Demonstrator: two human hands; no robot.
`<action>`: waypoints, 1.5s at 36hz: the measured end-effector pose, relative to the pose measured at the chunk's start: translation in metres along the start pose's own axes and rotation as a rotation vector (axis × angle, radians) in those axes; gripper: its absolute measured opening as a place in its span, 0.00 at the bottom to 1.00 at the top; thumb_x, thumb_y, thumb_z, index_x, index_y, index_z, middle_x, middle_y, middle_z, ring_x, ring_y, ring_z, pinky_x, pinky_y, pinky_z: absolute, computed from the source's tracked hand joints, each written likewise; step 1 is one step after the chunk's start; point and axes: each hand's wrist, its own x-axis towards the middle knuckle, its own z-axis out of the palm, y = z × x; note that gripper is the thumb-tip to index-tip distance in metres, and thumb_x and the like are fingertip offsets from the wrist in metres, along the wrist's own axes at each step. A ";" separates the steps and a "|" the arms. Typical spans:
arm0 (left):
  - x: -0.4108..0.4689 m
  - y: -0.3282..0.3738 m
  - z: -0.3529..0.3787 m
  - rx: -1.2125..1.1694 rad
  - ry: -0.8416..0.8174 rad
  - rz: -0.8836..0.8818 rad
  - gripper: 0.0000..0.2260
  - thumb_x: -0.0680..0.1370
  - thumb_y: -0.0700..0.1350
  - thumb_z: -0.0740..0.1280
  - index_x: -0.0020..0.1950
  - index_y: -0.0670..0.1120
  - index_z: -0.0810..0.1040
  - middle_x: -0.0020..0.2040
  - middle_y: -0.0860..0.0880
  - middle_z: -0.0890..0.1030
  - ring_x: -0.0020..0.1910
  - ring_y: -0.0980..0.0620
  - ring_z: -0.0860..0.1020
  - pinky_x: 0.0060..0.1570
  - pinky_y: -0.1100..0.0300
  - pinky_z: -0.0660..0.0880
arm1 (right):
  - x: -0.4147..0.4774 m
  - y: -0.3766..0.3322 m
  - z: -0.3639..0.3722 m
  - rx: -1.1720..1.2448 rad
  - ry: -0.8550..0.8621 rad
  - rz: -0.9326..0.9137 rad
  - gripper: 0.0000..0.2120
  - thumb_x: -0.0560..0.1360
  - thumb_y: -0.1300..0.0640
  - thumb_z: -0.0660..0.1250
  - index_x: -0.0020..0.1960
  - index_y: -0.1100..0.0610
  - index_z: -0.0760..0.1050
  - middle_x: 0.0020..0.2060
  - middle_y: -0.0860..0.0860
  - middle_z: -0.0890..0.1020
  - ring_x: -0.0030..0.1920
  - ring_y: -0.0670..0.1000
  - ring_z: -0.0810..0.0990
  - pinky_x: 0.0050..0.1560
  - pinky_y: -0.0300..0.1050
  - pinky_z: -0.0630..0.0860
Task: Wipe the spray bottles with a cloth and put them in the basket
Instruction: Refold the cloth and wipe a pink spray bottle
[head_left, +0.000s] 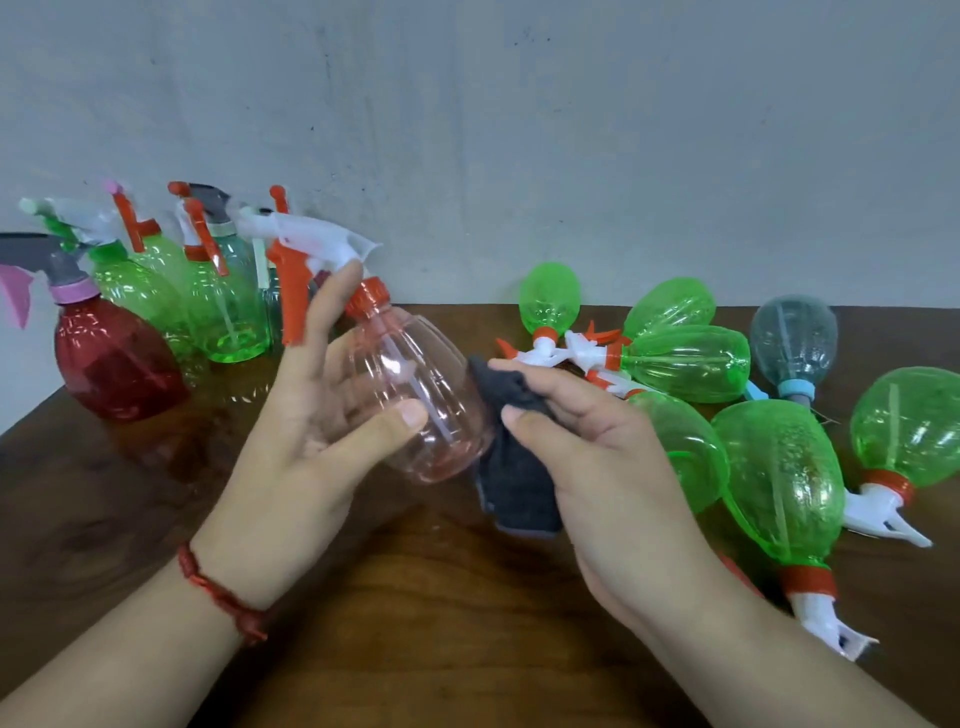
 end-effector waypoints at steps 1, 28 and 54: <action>0.000 -0.003 0.002 -0.023 0.027 -0.011 0.41 0.75 0.37 0.71 0.84 0.62 0.62 0.69 0.50 0.81 0.68 0.45 0.81 0.63 0.50 0.81 | -0.001 0.002 0.001 -0.017 -0.003 -0.002 0.18 0.82 0.67 0.66 0.61 0.49 0.86 0.55 0.48 0.88 0.59 0.55 0.86 0.66 0.66 0.78; -0.022 0.016 0.032 0.321 -0.125 -0.073 0.42 0.73 0.47 0.83 0.79 0.71 0.65 0.65 0.57 0.83 0.66 0.53 0.83 0.61 0.59 0.81 | 0.013 -0.007 -0.021 -0.599 0.189 -0.734 0.20 0.79 0.72 0.69 0.67 0.57 0.83 0.68 0.48 0.82 0.72 0.45 0.77 0.74 0.50 0.74; -0.018 0.020 0.027 0.574 -0.134 -0.021 0.42 0.71 0.48 0.83 0.77 0.67 0.65 0.61 0.66 0.83 0.55 0.62 0.85 0.54 0.73 0.78 | 0.017 -0.002 -0.024 -0.760 0.107 -0.788 0.22 0.77 0.75 0.67 0.63 0.55 0.85 0.66 0.45 0.83 0.67 0.47 0.80 0.70 0.46 0.74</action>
